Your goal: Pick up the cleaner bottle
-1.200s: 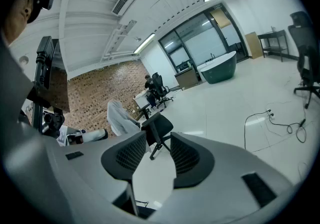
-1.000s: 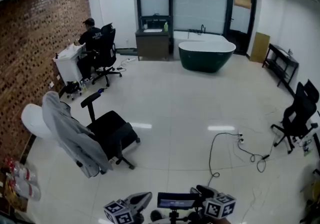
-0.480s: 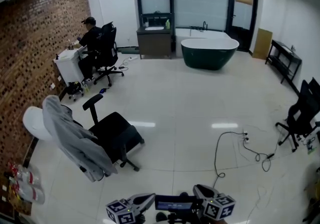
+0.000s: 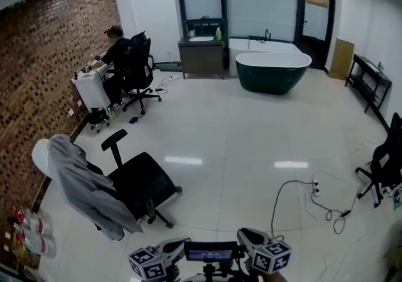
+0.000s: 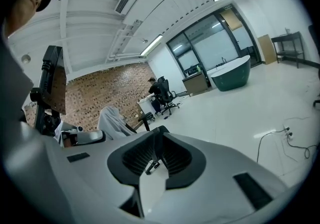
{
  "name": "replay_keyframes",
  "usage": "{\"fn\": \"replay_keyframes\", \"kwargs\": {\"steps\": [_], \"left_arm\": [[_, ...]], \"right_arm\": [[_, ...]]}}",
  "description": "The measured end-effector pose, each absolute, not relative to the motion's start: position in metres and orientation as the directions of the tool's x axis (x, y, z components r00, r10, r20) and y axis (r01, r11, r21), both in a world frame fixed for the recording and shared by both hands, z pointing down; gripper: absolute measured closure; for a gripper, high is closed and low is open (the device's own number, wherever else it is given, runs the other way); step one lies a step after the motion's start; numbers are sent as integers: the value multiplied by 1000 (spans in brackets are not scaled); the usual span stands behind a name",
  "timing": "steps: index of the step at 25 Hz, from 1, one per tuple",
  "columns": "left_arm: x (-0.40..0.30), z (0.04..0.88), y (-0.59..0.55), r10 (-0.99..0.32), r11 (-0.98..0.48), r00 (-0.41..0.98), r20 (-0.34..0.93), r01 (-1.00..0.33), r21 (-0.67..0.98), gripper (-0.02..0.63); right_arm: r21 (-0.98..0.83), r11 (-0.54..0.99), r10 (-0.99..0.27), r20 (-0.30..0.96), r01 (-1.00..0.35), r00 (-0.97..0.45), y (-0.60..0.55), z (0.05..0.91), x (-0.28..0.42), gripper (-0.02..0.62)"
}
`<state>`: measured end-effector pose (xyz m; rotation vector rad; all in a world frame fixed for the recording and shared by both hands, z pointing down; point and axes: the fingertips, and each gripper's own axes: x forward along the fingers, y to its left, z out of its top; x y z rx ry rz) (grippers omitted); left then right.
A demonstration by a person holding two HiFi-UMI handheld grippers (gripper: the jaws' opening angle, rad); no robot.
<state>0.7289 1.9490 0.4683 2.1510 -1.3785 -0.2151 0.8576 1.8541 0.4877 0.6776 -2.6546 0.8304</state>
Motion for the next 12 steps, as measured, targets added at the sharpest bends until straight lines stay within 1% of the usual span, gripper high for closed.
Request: {"fn": "replay_keyframes", "kwargs": {"steps": [3, 5, 9, 12], "left_arm": [[732, 463, 1914, -882, -307, 446, 155, -792, 528, 604], [731, 464, 1894, -888, -298, 434, 150, -793, 532, 604], [725, 466, 1859, -888, -285, 431, 161, -791, 542, 604], [715, 464, 1828, -889, -284, 428, 165, -796, 535, 604]], "right_arm": [[-449, 741, -335, 398, -500, -854, 1822, 486, 860, 554], [-445, 740, -337, 405, -505, -850, 1803, 487, 860, 529], [-443, 728, -349, 416, -523, -840, 1771, 485, 853, 526], [-436, 721, -359, 430, -539, -828, 1747, 487, 844, 492]]}}
